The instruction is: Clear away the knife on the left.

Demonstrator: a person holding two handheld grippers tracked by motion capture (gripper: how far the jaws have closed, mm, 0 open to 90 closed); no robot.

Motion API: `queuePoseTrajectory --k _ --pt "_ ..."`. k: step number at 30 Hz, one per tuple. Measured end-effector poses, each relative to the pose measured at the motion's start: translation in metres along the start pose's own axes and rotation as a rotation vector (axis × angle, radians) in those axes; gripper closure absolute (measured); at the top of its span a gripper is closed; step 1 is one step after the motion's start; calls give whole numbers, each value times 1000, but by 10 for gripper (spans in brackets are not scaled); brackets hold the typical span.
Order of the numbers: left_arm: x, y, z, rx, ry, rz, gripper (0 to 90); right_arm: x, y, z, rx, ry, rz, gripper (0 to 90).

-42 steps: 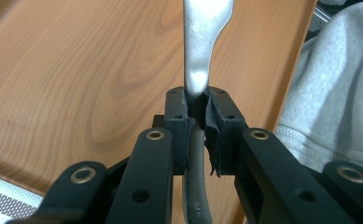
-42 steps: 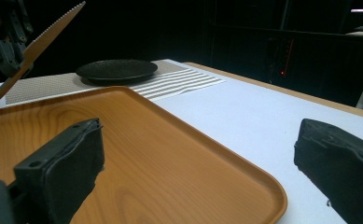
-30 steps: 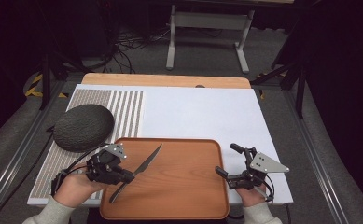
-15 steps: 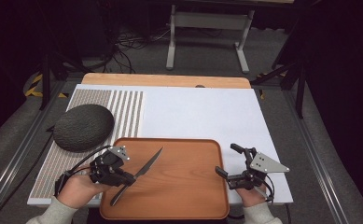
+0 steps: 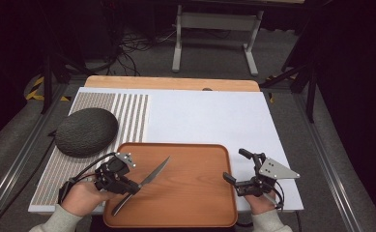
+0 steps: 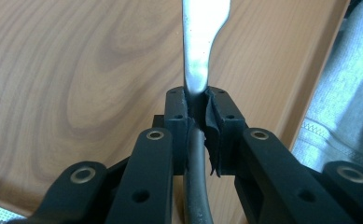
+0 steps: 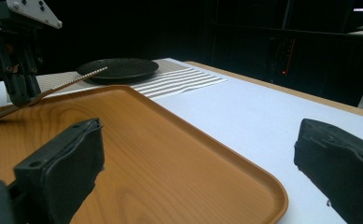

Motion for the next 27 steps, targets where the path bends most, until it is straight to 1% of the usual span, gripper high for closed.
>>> queuePoseTrajectory --k 3,4,8,12,16,23,24,27 --pt "1 -1 2 12 2 -8 800 0 0 0 0 0 -1 21" --pt "1 -1 4 7 1 -4 800 0 0 0 0 0 0 21" --pt "2 -2 6 22 8 -5 799 0 0 -1 -1 -2 1 21" --pt "3 -2 9 29 4 -14 798 -1 0 0 2 -1 1 21" --pt "4 -3 10 37 3 -14 798 -1 0 0 2 -1 2 21" --pt "5 -4 15 54 12 -24 797 -1 0 0 2 0 1 21" --pt "5 -4 15 54 13 -19 797 -1 0 -1 2 -1 1 21" --pt "6 -5 17 59 14 -22 796 -1 -1 0 4 4 3 21"
Point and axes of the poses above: each handheld gripper's, and its own axes: z roughly forward along the jaws, y roughly out of its top, x roughly to its left, the point moved 10 cm from there along z, roughly forward along the jaws, and after that the axes turned 5 degrees about -x, right-handed, at the moved point
